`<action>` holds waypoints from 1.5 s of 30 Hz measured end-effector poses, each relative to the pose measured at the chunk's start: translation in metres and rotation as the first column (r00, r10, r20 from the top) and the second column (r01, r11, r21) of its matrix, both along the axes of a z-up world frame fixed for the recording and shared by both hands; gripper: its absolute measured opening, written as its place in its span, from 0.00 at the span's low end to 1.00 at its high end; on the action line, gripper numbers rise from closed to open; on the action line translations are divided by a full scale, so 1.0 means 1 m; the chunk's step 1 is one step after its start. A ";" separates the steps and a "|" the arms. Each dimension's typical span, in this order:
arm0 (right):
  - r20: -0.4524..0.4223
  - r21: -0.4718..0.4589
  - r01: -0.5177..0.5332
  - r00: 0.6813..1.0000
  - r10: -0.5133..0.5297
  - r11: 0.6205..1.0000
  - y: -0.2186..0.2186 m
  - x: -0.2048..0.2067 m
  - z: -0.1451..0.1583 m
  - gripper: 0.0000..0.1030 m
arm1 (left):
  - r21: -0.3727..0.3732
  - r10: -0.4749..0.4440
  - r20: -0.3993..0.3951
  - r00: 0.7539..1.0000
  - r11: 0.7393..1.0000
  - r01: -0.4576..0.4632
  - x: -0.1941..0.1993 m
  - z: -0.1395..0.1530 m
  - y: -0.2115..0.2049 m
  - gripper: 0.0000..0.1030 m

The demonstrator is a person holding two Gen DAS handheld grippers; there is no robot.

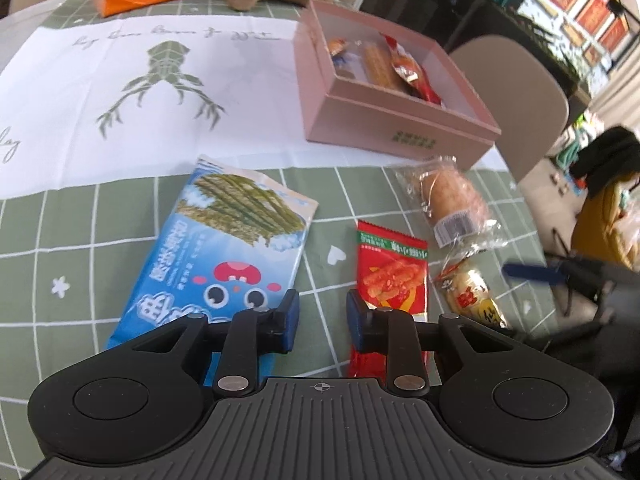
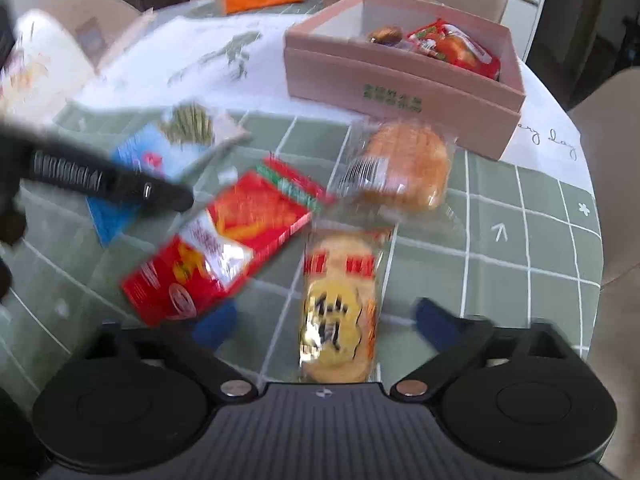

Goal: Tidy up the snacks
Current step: 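Grasp the wrapped bread roll with the right tool, then carry the bread roll with the right tool while the left grasps the rice cracker packet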

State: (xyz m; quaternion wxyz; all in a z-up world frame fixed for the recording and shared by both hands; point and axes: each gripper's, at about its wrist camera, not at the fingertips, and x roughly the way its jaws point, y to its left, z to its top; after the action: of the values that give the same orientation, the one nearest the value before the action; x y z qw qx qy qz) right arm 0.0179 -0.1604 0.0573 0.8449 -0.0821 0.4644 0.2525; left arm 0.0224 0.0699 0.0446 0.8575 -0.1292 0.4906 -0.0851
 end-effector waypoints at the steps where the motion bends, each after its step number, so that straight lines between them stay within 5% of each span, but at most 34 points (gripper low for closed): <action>1: 0.027 0.035 0.013 1.000 -0.014 0.999 -0.003 0.004 0.010 0.84 | -0.009 0.006 0.005 1.000 1.000 -0.006 -0.002 0.002 0.003 0.28; 6: 0.087 0.069 0.101 0.991 -0.107 0.992 0.004 0.047 0.034 0.86 | -0.061 0.017 0.015 1.000 0.998 -0.016 -0.007 0.011 0.008 0.28; 14: -0.011 -0.051 0.239 0.971 -0.240 0.970 0.030 0.108 -0.005 0.81 | -0.057 -0.013 0.013 1.000 0.998 0.014 -0.015 0.017 0.005 0.28; 16: -0.021 -0.075 0.193 0.981 -0.195 0.978 0.033 0.104 -0.007 0.56 | -0.060 -0.011 0.012 1.000 0.998 0.011 -0.015 0.017 0.006 0.28; 18: -0.001 -0.081 0.140 0.990 -0.141 0.987 0.034 0.096 0.000 0.49 | -0.062 -0.010 0.007 1.000 0.998 0.010 -0.014 0.016 0.005 0.28; 24: 0.056 -0.004 0.083 0.995 -0.083 0.997 0.009 0.068 0.039 0.48 | -0.065 -0.041 0.002 0.999 0.997 0.041 -0.011 0.013 -0.006 0.28; 31: 0.148 -0.129 0.126 0.983 -0.107 0.984 -0.034 0.042 0.040 0.48 | -0.067 -0.065 0.001 0.998 0.996 0.064 -0.013 0.011 -0.018 0.28; 36: 0.122 -0.184 0.183 0.979 -0.162 0.966 -0.055 0.025 0.015 0.48 | -0.068 -0.082 0.004 0.997 0.994 0.083 -0.016 0.012 -0.024 0.28; 45: -0.008 -0.035 0.078 0.997 -0.079 0.996 -0.019 0.002 0.000 0.49 | -0.088 -0.112 -0.008 0.994 0.990 0.111 -0.017 0.013 -0.031 0.28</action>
State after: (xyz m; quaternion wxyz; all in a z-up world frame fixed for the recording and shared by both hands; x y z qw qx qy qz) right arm 0.0201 -0.1790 0.0576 0.8504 -0.0770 0.4756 0.2115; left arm 0.0050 0.0385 0.0581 0.8417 -0.1394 0.4985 -0.1535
